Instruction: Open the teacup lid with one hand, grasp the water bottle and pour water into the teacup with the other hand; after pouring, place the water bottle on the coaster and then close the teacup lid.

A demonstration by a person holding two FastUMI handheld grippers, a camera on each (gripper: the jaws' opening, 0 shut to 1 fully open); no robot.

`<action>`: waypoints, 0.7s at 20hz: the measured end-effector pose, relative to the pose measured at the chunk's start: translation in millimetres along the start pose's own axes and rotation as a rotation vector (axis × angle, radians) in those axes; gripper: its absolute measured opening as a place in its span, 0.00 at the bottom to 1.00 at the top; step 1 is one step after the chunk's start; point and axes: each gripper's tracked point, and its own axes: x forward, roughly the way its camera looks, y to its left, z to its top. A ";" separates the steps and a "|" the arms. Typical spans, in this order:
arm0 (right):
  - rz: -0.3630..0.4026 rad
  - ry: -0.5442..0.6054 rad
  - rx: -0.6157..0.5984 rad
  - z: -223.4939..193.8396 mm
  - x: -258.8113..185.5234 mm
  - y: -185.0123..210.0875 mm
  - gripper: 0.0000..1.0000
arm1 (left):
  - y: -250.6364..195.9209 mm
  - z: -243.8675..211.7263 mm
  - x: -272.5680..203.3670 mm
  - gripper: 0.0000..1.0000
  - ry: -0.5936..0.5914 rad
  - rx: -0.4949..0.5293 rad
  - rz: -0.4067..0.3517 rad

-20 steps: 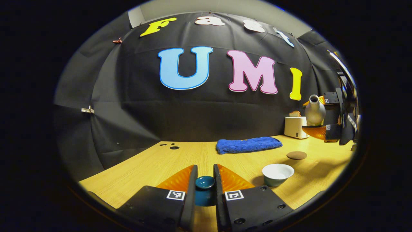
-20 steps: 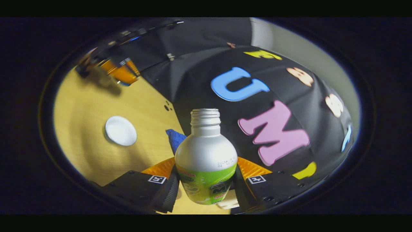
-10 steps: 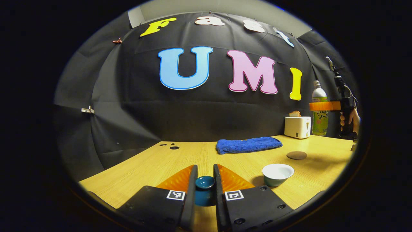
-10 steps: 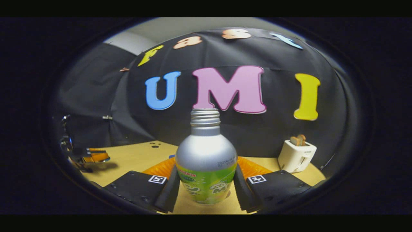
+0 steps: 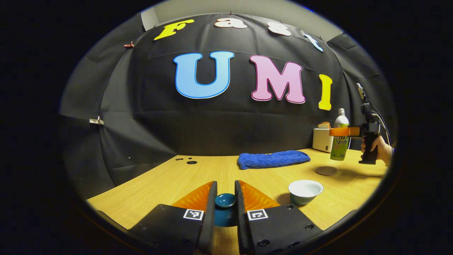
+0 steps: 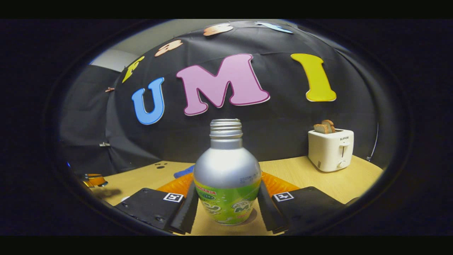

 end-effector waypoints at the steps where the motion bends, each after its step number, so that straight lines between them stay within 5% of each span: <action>1: -0.004 -0.001 -0.008 -4.0 5.4 -0.9 0.77 | -0.1 -0.4 0.4 0.30 0.000 0.000 0.000; 14: -0.072 0.040 -0.095 -37.8 28.1 -15.0 0.81 | 0.2 -0.1 0.0 0.30 -0.001 -0.001 0.004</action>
